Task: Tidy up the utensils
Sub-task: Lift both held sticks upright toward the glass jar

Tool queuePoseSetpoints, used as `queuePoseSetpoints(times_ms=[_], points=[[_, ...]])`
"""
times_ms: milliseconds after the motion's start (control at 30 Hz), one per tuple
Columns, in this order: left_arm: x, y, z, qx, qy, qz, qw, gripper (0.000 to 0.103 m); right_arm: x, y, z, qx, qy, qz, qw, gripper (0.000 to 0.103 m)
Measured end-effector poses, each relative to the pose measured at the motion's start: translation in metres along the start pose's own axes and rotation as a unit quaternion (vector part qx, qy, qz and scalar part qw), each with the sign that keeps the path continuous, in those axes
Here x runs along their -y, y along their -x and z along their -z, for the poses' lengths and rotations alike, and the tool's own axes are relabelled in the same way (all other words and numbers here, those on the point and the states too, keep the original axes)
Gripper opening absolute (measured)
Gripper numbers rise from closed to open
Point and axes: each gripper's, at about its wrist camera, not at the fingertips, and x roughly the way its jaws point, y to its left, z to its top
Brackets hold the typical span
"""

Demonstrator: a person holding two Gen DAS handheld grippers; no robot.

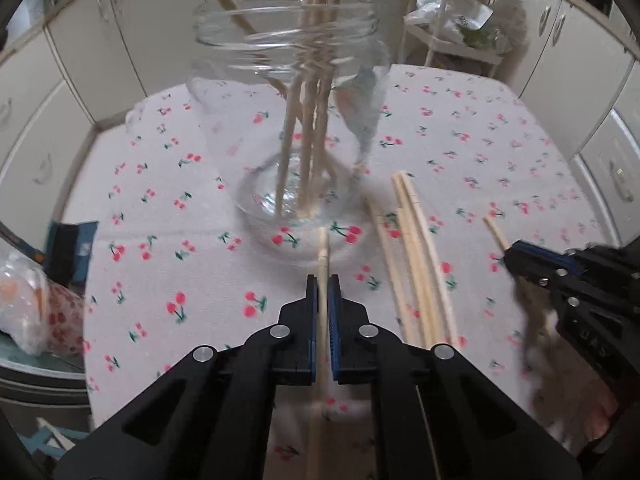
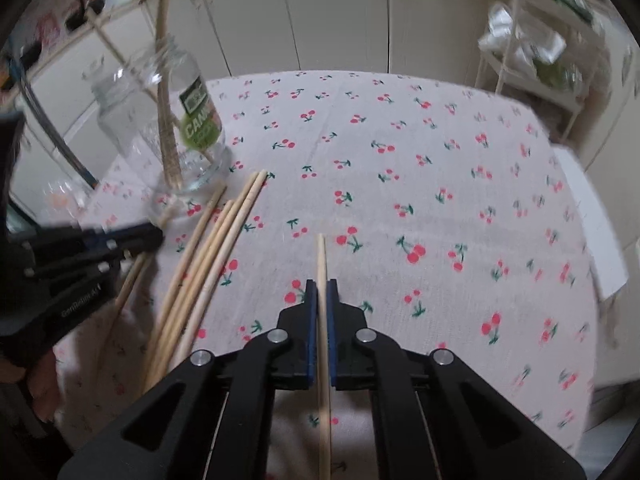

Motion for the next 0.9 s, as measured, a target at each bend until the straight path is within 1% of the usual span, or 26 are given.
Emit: queuePoseSetpoints(times_ms=[33,67,100,133,167,200,233,267,300,333,433,467,533,633,733,767,833,900], points=[[-0.001,0.008,0.003,0.012,0.002,0.01,0.9999,0.005,0.001,0.005,0.002,0.009,-0.008,-0.01,1.0,0.006],[-0.003,0.015,0.006,0.021,0.004,0.013,0.9997,0.005,0.003,0.013,0.004,0.026,-0.02,-0.032,0.999,0.006],[-0.006,0.026,0.008,0.036,0.01,0.026,0.999,0.005,0.003,0.022,0.007,0.046,-0.032,-0.052,0.997,0.006],[-0.007,0.035,0.011,0.05,0.016,0.039,0.9978,0.005,0.002,0.028,0.007,0.061,-0.038,-0.061,0.996,0.006],[-0.012,0.05,0.013,0.076,0.024,0.056,0.9952,0.005,0.0,0.038,0.009,0.084,-0.045,-0.076,0.993,0.006],[-0.014,0.063,0.014,0.098,0.027,0.064,0.9927,0.005,-0.001,0.044,0.009,0.099,-0.05,-0.086,0.99,0.006],[-0.018,0.08,0.014,0.128,0.032,0.073,0.9885,0.005,-0.003,0.054,0.009,0.123,-0.058,-0.096,0.986,0.006],[-0.021,0.09,0.013,0.147,0.036,0.078,0.9854,0.005,-0.006,0.062,0.008,0.144,-0.062,-0.103,0.982,0.006],[-0.024,0.103,0.01,0.173,0.041,0.086,0.9802,0.005,-0.007,0.07,0.007,0.162,-0.064,-0.109,0.979,0.006],[-0.028,0.112,0.006,0.19,0.045,0.091,0.9766,0.005,-0.01,0.079,0.006,0.187,-0.069,-0.118,0.973,0.006],[-0.035,0.138,-0.008,0.256,0.061,0.101,0.9595,0.005,-0.018,0.1,0.0,0.241,-0.076,-0.127,0.959,0.006],[-0.039,0.145,-0.014,0.278,0.07,0.105,0.9523,0.005,-0.019,0.106,-0.002,0.258,-0.079,-0.129,0.954,0.006],[-0.045,0.156,-0.023,0.311,0.088,0.107,0.9403,0.005,-0.026,0.119,-0.006,0.293,-0.082,-0.124,0.945,0.006],[-0.052,0.168,-0.038,0.366,0.121,0.104,0.9169,0.005,-0.026,0.134,-0.014,0.329,-0.085,-0.122,0.933,0.006],[-0.056,0.178,-0.054,0.399,0.143,0.099,0.9003,0.005,-0.021,0.143,-0.022,0.348,-0.087,-0.121,0.926,0.006],[-0.057,0.18,-0.061,0.412,0.151,0.098,0.893,0.005,-0.022,0.145,-0.024,0.354,-0.087,-0.119,0.924,0.006],[-0.059,0.184,-0.071,0.426,0.16,0.098,0.885,0.005,-0.022,0.147,-0.026,0.361,-0.086,-0.119,0.921,0.006],[-0.059,0.183,-0.082,0.442,0.171,0.099,0.8749,0.005,-0.02,0.146,-0.028,0.365,-0.089,-0.12,0.919,0.006]])
